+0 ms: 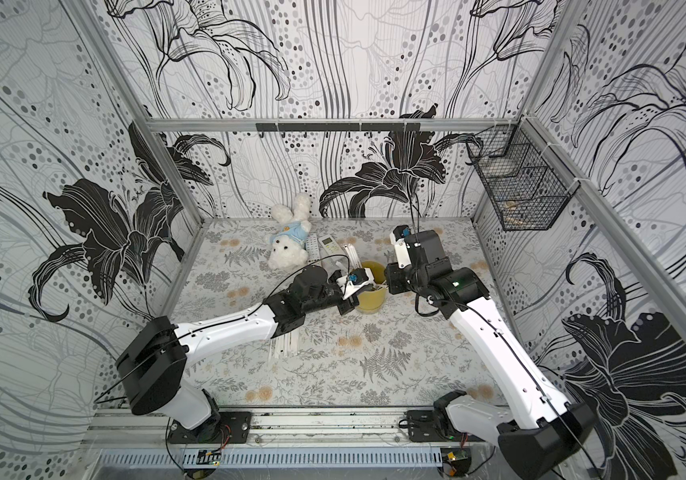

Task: Take the straws out of the storage container
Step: Pick up the straw from the container.

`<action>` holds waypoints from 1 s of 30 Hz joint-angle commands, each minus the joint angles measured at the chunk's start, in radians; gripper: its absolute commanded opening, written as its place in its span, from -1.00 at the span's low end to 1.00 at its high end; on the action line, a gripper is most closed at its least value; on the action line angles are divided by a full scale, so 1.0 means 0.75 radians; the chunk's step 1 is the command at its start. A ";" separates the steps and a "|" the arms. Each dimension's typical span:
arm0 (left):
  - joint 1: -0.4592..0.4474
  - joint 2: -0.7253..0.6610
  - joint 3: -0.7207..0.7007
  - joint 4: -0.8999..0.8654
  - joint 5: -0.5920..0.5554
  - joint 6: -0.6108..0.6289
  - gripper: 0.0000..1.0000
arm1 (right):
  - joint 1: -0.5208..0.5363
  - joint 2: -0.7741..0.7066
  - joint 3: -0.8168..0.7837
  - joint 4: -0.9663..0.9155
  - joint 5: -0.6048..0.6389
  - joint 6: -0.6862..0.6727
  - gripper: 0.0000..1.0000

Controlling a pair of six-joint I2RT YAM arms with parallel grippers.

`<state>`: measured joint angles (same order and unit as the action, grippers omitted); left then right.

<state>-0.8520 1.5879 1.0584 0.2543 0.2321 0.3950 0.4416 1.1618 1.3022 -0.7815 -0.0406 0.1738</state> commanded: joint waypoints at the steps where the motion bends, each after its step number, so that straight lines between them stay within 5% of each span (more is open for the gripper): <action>1: -0.003 -0.094 0.086 -0.139 -0.019 0.012 -1.00 | -0.008 -0.028 0.048 0.027 -0.055 -0.014 -0.39; 24: -0.005 -0.516 0.295 -0.845 -0.227 -0.240 -1.00 | 0.006 -0.072 0.105 0.271 -0.876 -0.040 -0.20; 30: -0.003 -0.588 0.366 -1.041 -0.224 -0.341 -1.00 | 0.129 -0.065 0.084 0.330 -0.915 -0.044 -0.20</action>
<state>-0.8520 1.1839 1.2850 -0.4397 0.0803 0.1989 0.5083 1.1172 1.3643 -0.5900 -0.6556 0.1585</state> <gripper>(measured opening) 0.058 0.397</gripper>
